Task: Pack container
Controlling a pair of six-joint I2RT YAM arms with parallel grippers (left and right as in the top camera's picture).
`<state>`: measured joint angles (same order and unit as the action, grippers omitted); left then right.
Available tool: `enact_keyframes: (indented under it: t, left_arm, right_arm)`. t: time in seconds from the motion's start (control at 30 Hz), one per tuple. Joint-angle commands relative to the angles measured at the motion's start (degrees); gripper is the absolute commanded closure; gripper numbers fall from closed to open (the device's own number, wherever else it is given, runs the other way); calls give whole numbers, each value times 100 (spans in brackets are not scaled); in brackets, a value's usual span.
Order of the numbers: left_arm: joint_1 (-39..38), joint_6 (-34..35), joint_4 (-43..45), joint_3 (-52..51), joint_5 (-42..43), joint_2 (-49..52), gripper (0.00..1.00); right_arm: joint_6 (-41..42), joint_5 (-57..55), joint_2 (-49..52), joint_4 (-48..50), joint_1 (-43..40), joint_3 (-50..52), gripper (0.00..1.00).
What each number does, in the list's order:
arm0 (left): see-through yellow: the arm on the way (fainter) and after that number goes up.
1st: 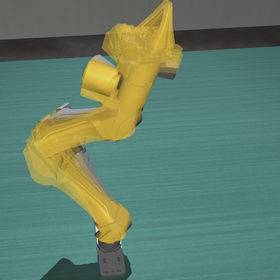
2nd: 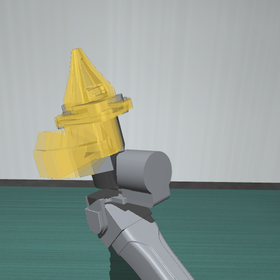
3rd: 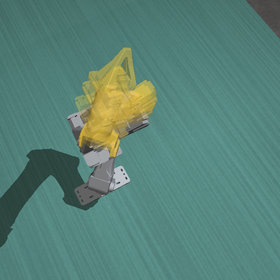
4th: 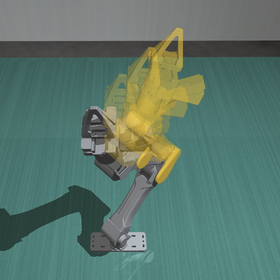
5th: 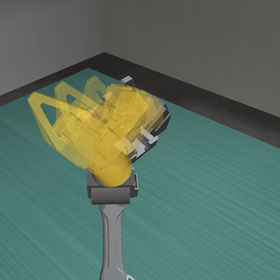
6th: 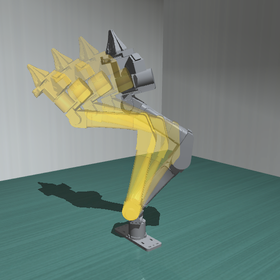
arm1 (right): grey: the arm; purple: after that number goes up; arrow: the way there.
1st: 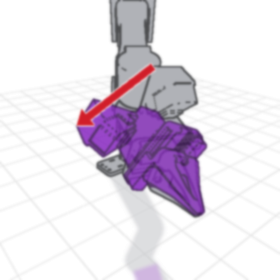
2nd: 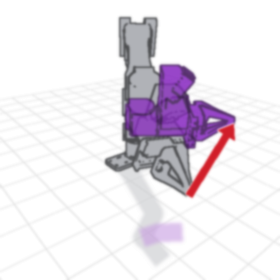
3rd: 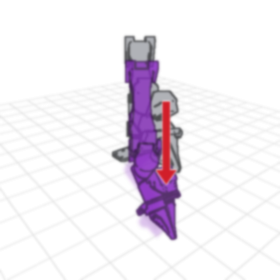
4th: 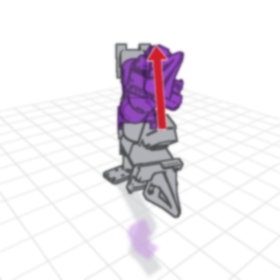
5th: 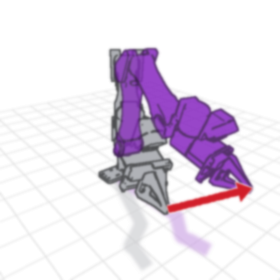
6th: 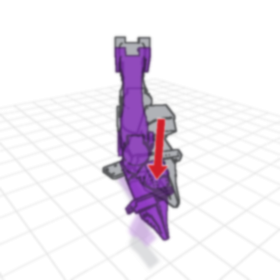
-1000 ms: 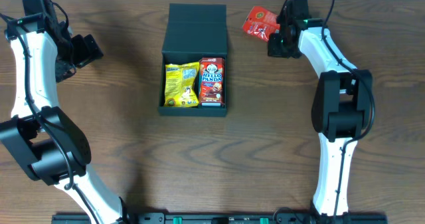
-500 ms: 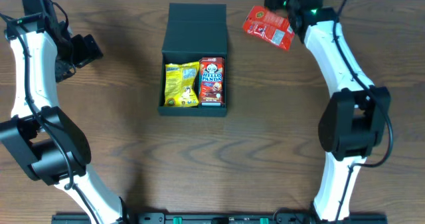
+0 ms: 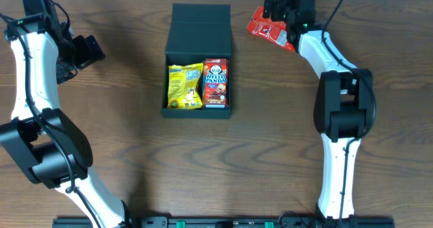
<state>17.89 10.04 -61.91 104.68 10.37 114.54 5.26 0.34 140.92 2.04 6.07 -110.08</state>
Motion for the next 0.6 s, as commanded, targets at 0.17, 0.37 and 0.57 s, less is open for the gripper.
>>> enact_keyframes:
  t: [0.17,0.37,0.57]
  left_arm:
    - [9,-63,-22,81,15,-109,5]
    - [9,-63,26,81,15,-109,4]
    - [9,-63,66,81,15,-109,4]
  right_arm:
    - [686,0,415,-63,-188,26,3]
    - [911,555,546,-684,-339,26,9]
    - [866,887,546,-1316,-330,26,9]
